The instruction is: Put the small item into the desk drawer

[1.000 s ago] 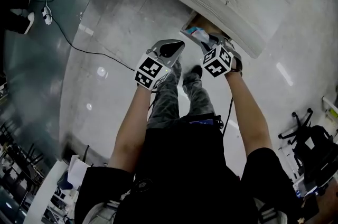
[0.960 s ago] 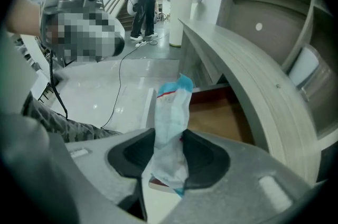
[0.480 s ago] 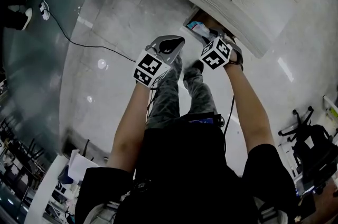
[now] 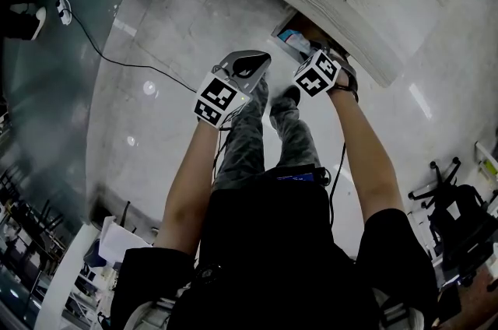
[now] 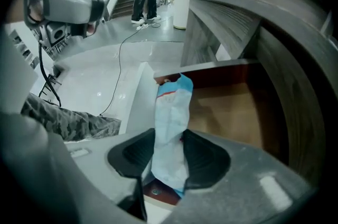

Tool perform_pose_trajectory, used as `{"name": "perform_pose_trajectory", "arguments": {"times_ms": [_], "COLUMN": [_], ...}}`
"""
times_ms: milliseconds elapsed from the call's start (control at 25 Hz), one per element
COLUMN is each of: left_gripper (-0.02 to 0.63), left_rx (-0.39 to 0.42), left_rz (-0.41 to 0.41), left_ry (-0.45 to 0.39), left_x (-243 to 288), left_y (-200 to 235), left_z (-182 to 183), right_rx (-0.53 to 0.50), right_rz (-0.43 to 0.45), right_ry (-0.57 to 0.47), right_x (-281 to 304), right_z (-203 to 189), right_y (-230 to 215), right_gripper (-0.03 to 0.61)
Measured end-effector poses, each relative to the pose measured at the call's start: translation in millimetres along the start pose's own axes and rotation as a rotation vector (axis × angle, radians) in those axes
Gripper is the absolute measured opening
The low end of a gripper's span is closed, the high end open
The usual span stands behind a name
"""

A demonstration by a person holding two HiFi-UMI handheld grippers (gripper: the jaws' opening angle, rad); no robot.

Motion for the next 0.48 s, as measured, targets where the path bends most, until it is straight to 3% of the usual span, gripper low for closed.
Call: {"name": "perform_pose_trajectory", "arguments": {"times_ms": [480], "left_gripper": [0.002], "left_rx": [-0.003], "left_rz": [-0.013], "left_ry": [0.011], "left_x": [1.0], "left_y": [-4.7], "left_z": [-3.9], "right_rx": [-0.002], "right_rz": [0.01], "right_ry": [0.028], "right_x": [8.6], "right_z": [-1.2], "right_y": [-1.6], "right_gripper": [0.167]}}
Point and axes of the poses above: the fingertips, and each gripper's own axes: x forward along the fingers, y to its left, z out of its top, the point moved 8 cm from there along -x, backward along the fingers, and after that the axes turned 1 degree about x, right-handed, at the moved point
